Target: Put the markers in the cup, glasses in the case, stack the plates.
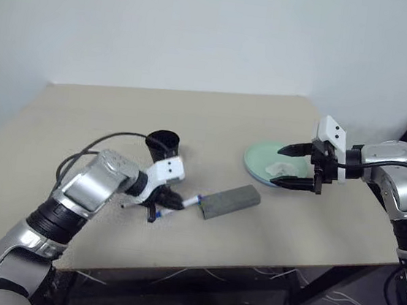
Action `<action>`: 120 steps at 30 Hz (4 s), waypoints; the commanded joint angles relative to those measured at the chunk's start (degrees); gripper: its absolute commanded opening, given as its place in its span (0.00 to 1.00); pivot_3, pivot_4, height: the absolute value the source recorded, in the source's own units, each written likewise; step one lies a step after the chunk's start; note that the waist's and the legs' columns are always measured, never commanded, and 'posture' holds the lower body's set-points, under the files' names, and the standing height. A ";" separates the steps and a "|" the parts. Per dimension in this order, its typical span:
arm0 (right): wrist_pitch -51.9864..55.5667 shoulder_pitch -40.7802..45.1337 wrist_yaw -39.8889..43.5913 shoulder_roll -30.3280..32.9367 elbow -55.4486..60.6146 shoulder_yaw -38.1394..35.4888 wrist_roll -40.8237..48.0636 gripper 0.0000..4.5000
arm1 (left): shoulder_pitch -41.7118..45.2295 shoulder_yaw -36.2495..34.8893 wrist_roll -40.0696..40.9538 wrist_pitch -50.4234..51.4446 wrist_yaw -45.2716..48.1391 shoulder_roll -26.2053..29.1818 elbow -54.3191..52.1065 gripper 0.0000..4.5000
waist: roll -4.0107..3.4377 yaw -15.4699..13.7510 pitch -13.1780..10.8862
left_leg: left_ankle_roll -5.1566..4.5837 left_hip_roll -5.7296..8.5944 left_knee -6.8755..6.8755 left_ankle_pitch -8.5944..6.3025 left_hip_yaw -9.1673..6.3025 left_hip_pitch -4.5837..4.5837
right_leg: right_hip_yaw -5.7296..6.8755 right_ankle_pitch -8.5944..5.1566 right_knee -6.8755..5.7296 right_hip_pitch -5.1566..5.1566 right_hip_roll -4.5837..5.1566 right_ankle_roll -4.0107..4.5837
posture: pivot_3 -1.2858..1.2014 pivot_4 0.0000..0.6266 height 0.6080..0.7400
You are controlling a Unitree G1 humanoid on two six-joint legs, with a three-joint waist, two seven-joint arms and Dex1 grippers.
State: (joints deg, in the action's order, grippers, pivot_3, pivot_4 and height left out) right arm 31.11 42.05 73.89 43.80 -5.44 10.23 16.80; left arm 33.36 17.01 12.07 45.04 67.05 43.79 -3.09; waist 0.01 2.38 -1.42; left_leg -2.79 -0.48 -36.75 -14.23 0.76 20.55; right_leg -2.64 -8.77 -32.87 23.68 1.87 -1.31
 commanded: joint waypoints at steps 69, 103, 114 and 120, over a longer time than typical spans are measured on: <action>0.11 1.89 0.14 0.33 1.19 -1.65 0.73 1.00 | 6.01 -27.74 5.57 -38.52 -23.15 -20.49 40.62 0.19 | 0.02 -1.14 0.04 | 0.04 0.03 0.02 -0.01 -0.03 -0.01 | 0.07 0.06 -0.01 -0.07 -0.02 -0.07 | 0.52 0.00 0.94; -0.34 2.40 0.16 -0.64 0.62 -1.08 0.54 1.00 | -6.05 -12.16 -2.89 -32.34 7.70 6.90 22.98 0.95 | -0.02 -0.56 0.03 | 0.13 -0.14 0.15 -0.07 0.14 0.02 | 0.22 0.00 -0.02 0.13 0.11 0.02 | 0.52 0.00 0.94; -0.53 2.98 0.66 -0.97 0.07 -0.75 0.18 1.00 | -0.98 -2.59 -14.30 -35.47 5.22 3.36 31.64 0.95 | -0.01 -0.87 0.04 | 0.11 -0.15 0.21 -0.06 0.20 0.15 | 0.22 0.01 -0.08 0.32 0.07 0.02 | 0.52 0.00 0.94; -0.18 2.82 0.59 -1.06 0.51 -0.90 0.22 1.00 | 2.90 0.07 -16.92 -35.71 7.40 2.12 36.50 0.95 | -0.01 -1.10 0.04 | 0.11 -0.15 0.18 -0.06 0.24 0.14 | 0.20 0.01 -0.07 0.31 0.07 0.01 | 0.52 0.00 0.94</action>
State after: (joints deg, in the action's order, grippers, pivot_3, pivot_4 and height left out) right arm 31.18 43.32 74.68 42.50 -6.03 10.38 16.77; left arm 34.26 17.13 -4.08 10.40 73.52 45.89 33.02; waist 0.01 1.29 -1.38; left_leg -2.69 -0.63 -36.57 -14.29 1.00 20.69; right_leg -2.43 -8.76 -32.95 23.99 1.94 -1.29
